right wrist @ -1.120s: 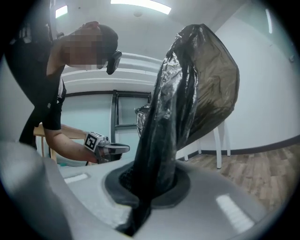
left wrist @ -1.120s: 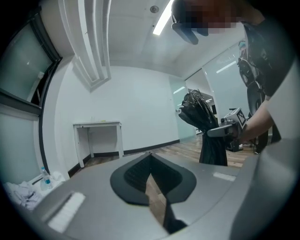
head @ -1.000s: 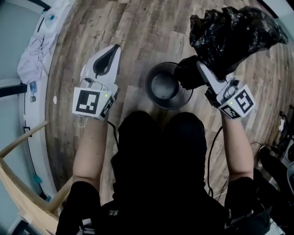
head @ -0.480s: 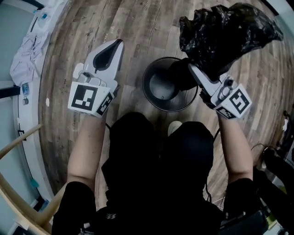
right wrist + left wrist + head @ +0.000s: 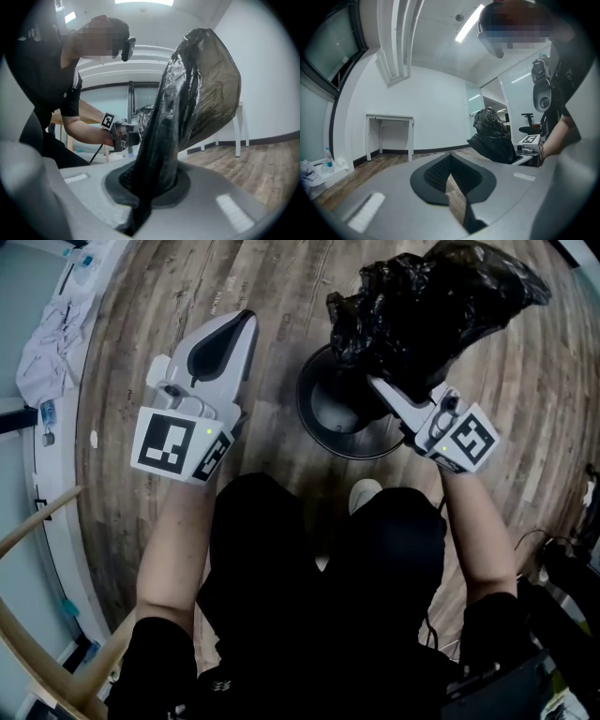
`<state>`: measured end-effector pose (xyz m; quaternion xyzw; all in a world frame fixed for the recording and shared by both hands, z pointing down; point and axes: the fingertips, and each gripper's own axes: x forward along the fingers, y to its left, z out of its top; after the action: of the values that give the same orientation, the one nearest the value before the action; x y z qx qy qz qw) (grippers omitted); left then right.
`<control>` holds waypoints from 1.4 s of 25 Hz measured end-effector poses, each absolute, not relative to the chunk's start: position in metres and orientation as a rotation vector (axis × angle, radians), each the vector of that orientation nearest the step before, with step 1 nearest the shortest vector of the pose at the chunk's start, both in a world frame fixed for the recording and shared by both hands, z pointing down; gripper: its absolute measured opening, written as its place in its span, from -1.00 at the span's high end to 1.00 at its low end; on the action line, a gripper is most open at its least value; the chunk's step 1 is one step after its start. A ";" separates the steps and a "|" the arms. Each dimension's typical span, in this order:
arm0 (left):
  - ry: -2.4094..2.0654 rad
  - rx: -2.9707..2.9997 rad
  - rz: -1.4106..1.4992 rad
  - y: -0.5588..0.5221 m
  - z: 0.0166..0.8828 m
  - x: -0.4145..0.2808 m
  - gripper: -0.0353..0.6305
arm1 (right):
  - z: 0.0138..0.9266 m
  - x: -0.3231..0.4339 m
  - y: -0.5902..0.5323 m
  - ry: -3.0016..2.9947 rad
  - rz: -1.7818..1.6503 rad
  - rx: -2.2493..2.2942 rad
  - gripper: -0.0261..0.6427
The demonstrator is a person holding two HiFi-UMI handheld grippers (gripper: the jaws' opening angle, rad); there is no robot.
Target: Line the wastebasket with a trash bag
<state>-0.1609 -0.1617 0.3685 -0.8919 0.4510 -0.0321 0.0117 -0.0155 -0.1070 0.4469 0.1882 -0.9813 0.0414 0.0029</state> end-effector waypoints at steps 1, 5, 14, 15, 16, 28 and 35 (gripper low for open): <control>1.413 -2.781 -0.102 -0.160 0.368 -0.162 0.88 | 0.448 -0.016 -0.106 -3.072 0.119 0.579 0.91; 1.439 -2.781 -0.116 -0.157 0.373 -0.166 0.88 | 0.457 -0.022 -0.097 -3.052 0.104 0.468 0.55; 1.410 -2.781 -0.095 -0.155 0.367 -0.146 0.88 | 0.483 -0.004 -0.080 -2.940 0.156 0.332 0.07; 1.406 -2.783 -0.095 -0.154 0.368 -0.142 0.88 | 0.487 -0.002 -0.078 -2.914 0.129 0.323 0.07; 1.403 -2.785 -0.098 -0.154 0.367 -0.139 0.88 | 0.492 0.003 -0.079 -2.877 0.101 0.331 0.07; 1.356 -2.834 -0.096 -0.160 0.377 -0.102 0.88 | 0.528 0.034 -0.055 -2.690 0.068 0.202 0.07; 1.329 -2.857 -0.105 -0.163 0.379 -0.092 0.88 | 0.531 0.059 -0.056 -2.641 0.069 0.251 0.07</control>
<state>-0.0920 -0.1630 0.3787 -0.9062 0.4214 -0.0333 -0.0054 0.0587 -0.0562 0.5314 0.0919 -0.9657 0.0252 0.2416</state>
